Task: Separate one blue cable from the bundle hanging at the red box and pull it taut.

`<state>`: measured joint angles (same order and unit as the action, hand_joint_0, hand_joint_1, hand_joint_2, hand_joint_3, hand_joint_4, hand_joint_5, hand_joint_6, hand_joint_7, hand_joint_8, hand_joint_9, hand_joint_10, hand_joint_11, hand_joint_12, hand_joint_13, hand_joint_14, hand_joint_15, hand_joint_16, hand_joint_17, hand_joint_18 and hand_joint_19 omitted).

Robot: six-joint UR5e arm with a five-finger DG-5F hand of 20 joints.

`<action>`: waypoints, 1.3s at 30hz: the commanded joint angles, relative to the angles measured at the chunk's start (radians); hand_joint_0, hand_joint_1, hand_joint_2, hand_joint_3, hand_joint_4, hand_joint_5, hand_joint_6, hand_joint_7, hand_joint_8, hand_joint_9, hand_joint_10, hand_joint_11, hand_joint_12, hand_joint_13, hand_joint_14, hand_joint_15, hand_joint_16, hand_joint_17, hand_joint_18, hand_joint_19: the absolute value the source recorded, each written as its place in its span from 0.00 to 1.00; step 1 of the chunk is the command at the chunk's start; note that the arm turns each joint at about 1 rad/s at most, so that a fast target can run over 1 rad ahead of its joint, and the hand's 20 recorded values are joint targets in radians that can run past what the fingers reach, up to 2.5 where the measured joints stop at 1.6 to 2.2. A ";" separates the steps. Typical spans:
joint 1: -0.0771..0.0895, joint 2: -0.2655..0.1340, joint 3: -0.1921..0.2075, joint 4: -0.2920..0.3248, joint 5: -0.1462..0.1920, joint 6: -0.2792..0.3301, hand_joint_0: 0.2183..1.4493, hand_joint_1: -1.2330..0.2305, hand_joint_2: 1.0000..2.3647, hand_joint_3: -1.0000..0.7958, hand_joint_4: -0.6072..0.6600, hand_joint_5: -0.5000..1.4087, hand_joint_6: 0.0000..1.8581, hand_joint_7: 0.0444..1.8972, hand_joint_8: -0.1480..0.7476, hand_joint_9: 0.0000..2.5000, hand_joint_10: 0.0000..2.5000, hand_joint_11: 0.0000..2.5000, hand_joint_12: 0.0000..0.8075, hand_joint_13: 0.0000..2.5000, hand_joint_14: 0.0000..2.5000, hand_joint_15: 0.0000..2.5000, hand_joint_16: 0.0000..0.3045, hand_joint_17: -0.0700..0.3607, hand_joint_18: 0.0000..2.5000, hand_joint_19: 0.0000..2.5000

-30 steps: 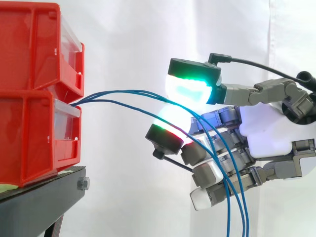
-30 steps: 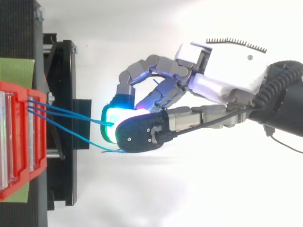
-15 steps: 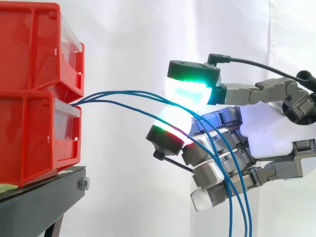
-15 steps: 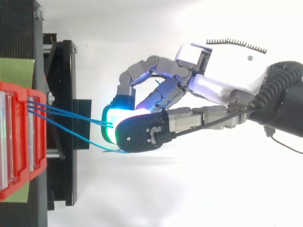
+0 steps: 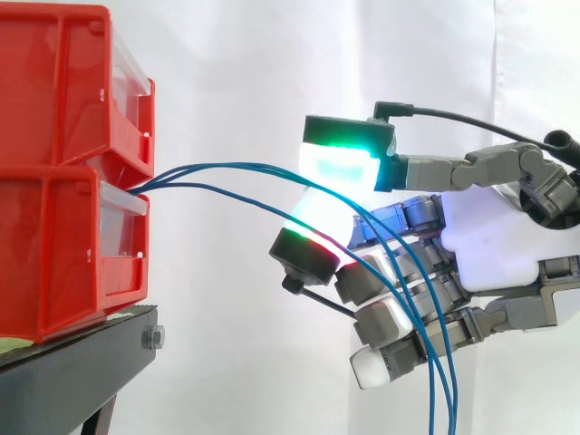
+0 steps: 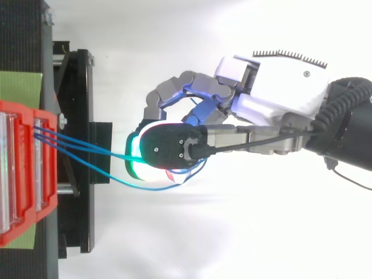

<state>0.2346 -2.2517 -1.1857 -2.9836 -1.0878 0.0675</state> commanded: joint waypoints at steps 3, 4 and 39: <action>0.000 0.000 0.000 0.000 0.000 0.000 0.26 0.57 0.00 0.28 0.58 0.16 0.50 0.52 0.51 0.43 0.01 0.49 0.46 0.40 0.01 0.40 0.18 0.45 0.25 0.27; 0.002 0.001 0.000 0.000 0.000 0.000 0.25 0.57 0.00 0.28 0.58 0.16 0.50 0.51 0.51 0.43 0.01 0.49 0.47 0.40 0.01 0.40 0.18 0.45 0.25 0.27; 0.002 0.000 0.001 -0.003 -0.001 0.000 0.44 0.22 0.00 0.28 0.43 0.15 0.51 0.50 0.44 0.41 0.01 0.48 0.40 0.40 0.01 0.39 0.16 0.41 0.27 0.23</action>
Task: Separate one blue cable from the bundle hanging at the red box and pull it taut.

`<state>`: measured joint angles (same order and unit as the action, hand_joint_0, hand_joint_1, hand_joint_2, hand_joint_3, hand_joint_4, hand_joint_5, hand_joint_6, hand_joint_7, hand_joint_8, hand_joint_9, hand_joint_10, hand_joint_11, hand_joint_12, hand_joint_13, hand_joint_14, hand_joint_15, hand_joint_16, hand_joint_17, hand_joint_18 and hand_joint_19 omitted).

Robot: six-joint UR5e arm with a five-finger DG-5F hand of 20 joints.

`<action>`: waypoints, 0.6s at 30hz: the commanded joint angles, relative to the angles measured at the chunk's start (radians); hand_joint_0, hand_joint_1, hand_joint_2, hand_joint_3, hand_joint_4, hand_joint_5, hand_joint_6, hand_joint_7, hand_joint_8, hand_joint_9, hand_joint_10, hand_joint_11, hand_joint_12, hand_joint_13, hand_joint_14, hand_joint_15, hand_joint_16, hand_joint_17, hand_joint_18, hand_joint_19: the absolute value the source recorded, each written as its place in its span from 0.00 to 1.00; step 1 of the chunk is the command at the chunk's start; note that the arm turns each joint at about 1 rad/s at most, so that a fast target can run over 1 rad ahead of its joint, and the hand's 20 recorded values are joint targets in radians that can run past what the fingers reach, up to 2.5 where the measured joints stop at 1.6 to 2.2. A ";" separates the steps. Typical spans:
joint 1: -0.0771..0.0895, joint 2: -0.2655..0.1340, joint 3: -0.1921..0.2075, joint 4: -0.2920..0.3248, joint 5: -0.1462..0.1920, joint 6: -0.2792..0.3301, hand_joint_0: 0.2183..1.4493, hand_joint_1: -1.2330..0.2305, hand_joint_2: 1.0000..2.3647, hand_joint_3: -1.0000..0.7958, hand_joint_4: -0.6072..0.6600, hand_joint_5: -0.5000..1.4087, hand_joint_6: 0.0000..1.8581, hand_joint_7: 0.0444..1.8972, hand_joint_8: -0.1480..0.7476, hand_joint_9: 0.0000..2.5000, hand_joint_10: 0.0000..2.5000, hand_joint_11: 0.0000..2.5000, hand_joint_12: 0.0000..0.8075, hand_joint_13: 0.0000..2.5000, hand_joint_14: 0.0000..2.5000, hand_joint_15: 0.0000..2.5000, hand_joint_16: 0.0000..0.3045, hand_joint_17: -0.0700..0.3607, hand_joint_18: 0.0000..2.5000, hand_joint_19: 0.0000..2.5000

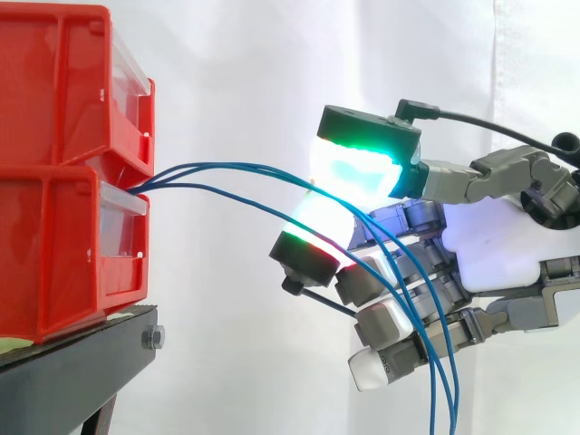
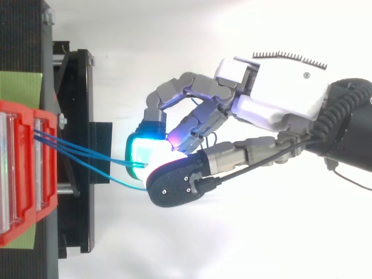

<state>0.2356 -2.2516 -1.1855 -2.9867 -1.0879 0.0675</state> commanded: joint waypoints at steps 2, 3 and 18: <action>0.001 0.000 0.000 0.000 0.000 0.000 0.42 0.22 0.00 0.28 0.44 0.16 0.51 0.50 0.44 0.41 0.01 0.48 0.39 0.40 0.01 0.39 0.15 0.41 0.27 0.23; 0.001 0.001 0.001 0.000 -0.001 0.000 0.42 0.21 0.00 0.28 0.44 0.16 0.51 0.50 0.43 0.41 0.01 0.49 0.40 0.40 0.01 0.39 0.15 0.41 0.27 0.23; 0.001 0.000 0.000 0.000 -0.001 0.002 0.33 0.15 0.00 0.28 0.45 0.16 0.51 0.50 0.43 0.42 0.01 0.49 0.39 0.40 0.01 0.39 0.15 0.40 0.26 0.24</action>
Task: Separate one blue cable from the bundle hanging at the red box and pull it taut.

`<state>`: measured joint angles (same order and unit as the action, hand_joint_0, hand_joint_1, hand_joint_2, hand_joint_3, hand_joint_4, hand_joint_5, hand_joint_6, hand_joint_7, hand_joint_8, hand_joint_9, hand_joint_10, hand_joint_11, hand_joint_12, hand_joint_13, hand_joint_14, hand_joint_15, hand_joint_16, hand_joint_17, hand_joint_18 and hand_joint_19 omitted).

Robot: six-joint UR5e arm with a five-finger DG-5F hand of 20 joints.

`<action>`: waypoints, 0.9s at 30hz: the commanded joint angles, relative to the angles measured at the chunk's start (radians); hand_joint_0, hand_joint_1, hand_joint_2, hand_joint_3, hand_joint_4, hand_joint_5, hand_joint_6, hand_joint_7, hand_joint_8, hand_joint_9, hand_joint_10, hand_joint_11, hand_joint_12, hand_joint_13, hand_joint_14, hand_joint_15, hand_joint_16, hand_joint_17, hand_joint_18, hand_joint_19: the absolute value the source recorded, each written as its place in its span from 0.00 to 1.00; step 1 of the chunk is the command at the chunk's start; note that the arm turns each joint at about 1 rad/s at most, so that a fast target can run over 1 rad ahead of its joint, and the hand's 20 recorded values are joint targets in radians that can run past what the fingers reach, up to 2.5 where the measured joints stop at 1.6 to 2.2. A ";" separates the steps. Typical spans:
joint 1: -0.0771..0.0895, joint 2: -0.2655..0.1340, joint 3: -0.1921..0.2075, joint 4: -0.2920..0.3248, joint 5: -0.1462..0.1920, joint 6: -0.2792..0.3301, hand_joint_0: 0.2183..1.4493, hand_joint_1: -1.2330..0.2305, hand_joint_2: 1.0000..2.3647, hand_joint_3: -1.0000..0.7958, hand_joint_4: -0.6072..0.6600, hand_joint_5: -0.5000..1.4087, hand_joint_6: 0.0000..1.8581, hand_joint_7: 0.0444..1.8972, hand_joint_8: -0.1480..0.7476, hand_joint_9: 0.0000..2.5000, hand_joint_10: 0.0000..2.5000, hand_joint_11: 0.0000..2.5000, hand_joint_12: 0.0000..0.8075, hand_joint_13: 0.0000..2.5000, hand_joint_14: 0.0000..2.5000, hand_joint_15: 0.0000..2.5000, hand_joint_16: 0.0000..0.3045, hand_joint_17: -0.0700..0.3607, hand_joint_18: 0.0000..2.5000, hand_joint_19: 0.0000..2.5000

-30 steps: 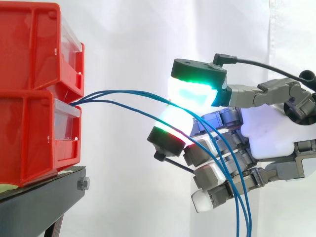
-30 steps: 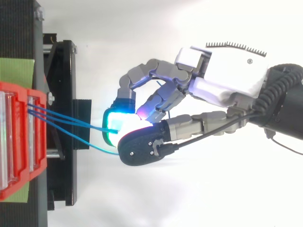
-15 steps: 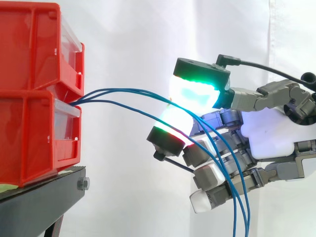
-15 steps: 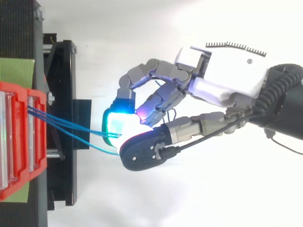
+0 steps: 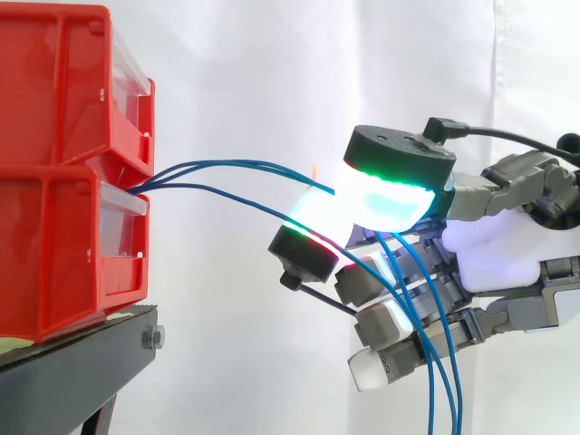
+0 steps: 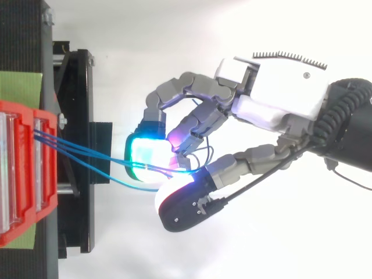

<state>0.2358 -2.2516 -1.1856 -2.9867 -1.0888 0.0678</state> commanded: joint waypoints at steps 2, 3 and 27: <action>0.000 0.001 0.000 0.000 0.001 0.001 0.32 0.15 0.00 0.28 0.45 0.16 0.51 0.50 0.43 0.42 0.01 0.50 0.40 0.40 0.01 0.40 0.15 0.41 0.26 0.24; 0.000 0.000 0.000 0.000 0.000 0.001 0.29 0.16 0.00 0.28 0.45 0.16 0.51 0.49 0.43 0.42 0.01 0.50 0.40 0.40 0.01 0.40 0.15 0.41 0.26 0.24; 0.000 0.000 0.000 -0.002 0.001 0.001 0.45 0.26 0.00 0.28 0.46 0.15 0.52 0.52 0.44 0.42 0.01 0.49 0.41 0.40 0.01 0.39 0.16 0.41 0.26 0.24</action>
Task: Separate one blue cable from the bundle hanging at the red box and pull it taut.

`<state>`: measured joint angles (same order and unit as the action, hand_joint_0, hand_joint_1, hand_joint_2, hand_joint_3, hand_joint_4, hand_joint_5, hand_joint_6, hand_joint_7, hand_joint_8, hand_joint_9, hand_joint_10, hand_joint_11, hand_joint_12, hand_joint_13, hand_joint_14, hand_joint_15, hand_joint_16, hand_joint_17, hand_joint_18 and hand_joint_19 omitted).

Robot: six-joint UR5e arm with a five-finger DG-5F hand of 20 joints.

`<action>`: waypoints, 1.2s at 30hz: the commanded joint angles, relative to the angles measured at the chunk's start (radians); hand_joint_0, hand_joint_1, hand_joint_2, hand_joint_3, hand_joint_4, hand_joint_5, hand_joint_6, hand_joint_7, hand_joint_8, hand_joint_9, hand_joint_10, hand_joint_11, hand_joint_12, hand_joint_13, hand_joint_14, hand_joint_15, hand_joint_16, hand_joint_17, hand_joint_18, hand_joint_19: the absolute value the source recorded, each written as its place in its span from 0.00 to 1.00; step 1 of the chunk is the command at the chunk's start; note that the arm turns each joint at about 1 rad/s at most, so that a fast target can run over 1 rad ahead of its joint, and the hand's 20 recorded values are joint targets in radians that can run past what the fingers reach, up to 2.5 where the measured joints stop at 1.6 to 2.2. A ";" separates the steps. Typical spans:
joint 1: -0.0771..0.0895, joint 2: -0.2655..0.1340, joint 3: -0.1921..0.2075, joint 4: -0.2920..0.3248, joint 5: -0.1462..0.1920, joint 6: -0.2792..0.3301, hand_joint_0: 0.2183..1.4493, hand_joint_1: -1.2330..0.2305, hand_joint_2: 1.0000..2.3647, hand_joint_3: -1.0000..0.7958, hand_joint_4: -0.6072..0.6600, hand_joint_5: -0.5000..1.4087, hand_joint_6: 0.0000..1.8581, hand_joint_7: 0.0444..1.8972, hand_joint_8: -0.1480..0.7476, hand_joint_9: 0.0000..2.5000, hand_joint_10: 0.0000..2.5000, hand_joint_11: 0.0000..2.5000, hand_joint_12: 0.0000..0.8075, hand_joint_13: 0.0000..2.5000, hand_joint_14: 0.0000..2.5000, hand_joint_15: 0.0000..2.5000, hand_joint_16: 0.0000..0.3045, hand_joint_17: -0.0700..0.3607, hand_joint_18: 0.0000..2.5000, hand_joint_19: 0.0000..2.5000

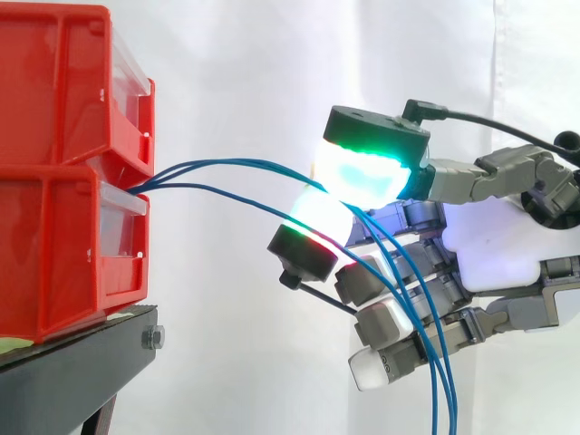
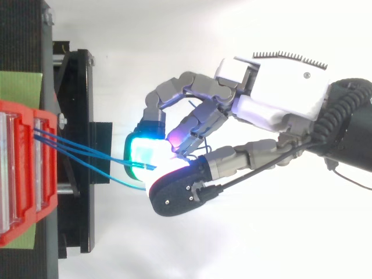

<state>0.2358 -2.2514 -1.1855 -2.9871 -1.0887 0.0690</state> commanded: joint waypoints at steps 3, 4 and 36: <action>0.000 -0.001 0.000 -0.003 0.000 0.000 0.43 0.22 0.00 0.28 0.46 0.16 0.52 0.51 0.44 0.42 0.01 0.49 0.40 0.40 0.01 0.39 0.16 0.41 0.26 0.23; -0.001 -0.001 0.000 -0.004 0.000 0.000 0.43 0.23 0.00 0.28 0.46 0.16 0.51 0.51 0.44 0.42 0.01 0.49 0.40 0.40 0.01 0.39 0.16 0.41 0.26 0.23; -0.001 -0.001 0.000 -0.015 0.000 0.000 0.34 0.37 0.00 0.31 0.49 0.17 0.50 0.54 0.46 0.45 0.01 0.50 0.41 0.42 0.01 0.41 0.16 0.41 0.27 0.26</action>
<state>0.2352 -2.2516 -1.1857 -3.0020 -1.0891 0.0690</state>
